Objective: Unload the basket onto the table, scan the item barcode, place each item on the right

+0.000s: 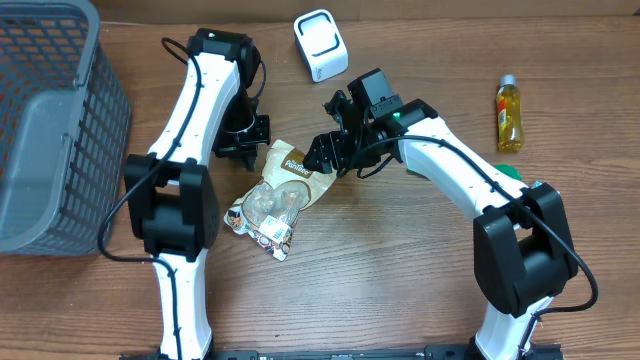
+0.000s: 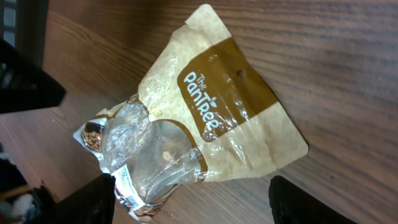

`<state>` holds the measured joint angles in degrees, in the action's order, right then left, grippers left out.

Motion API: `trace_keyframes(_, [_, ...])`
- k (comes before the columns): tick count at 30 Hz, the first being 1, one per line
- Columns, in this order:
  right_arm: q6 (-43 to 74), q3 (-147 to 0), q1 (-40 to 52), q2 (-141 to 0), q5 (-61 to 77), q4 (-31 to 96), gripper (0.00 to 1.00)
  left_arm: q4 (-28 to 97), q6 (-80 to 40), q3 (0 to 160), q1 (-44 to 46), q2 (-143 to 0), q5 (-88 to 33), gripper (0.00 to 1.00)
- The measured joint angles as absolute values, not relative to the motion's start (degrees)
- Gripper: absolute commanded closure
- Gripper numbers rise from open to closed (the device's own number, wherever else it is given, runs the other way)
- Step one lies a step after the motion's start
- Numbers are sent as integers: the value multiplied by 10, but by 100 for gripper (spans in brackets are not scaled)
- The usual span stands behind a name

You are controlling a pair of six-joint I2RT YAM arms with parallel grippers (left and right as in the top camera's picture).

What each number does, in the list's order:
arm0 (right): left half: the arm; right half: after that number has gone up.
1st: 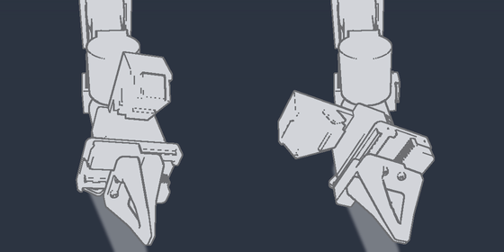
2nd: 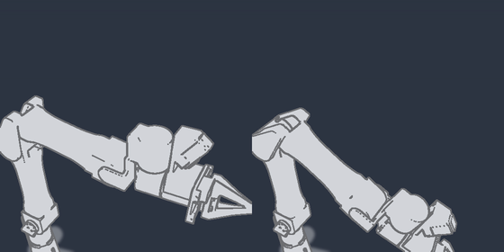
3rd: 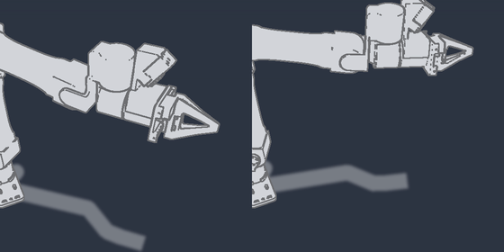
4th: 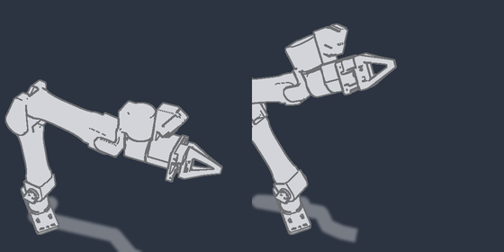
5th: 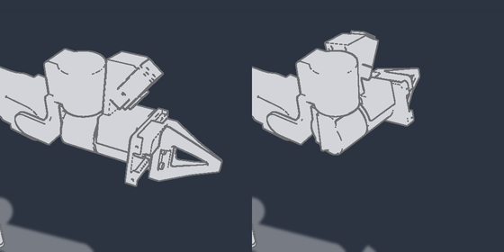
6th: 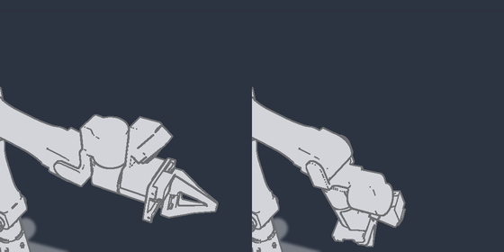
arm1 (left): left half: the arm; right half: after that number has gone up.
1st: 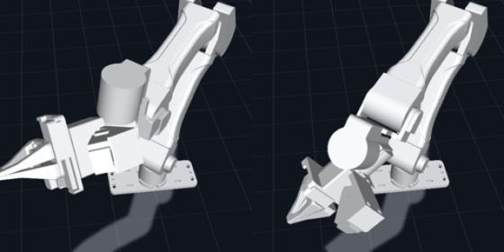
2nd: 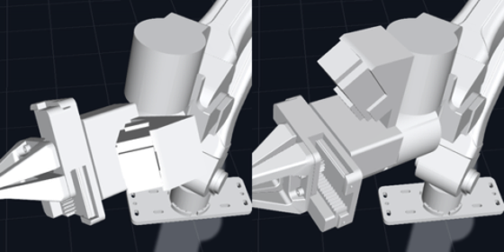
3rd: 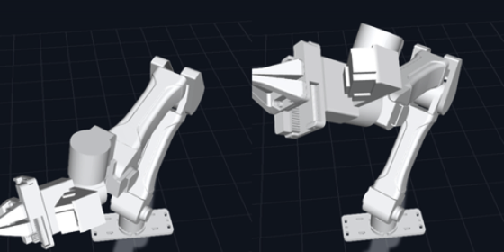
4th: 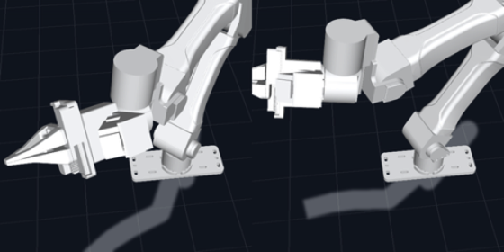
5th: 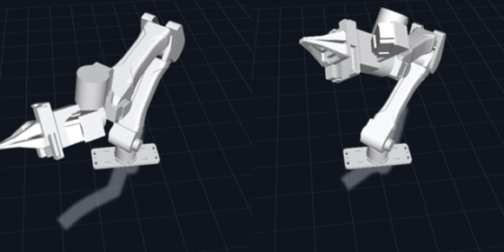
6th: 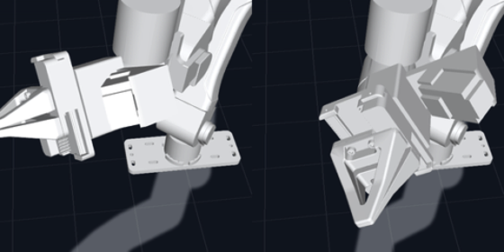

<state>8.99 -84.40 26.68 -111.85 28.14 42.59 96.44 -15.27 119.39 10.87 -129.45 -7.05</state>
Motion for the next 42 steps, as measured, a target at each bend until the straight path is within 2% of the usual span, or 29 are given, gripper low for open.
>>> trace_keyframes(4, [67, -844, 267, -1124, 281, 416, 22, 962, -177, 1160, 112, -1200, -50, 95])
trace_keyframes(8, [57, -844, 267, -1144, 281, 399, 20, 956, -215, 1102, 128, -1042, -11, 96])
trace_keyframes(14, [52, -844, 267, -1186, 281, 364, 19, 895, -261, 946, 143, -892, 14, 96])
trace_keyframes(20, [51, -844, 267, -1208, 281, 353, 16, 772, -273, 775, 143, -915, -1, 96])
trace_keyframes(25, [49, -844, 267, -1209, 285, 356, 14, 685, -270, 697, 143, -930, -37, 96])
trace_keyframes(34, [49, -844, 267, -1225, 319, 354, 14, 622, -268, 681, 143, -1013, -47, 96])
trace_keyframes(42, [49, -841, 267, -1232, 354, 350, 14, 617, -250, 680, 142, -1051, -47, 96])
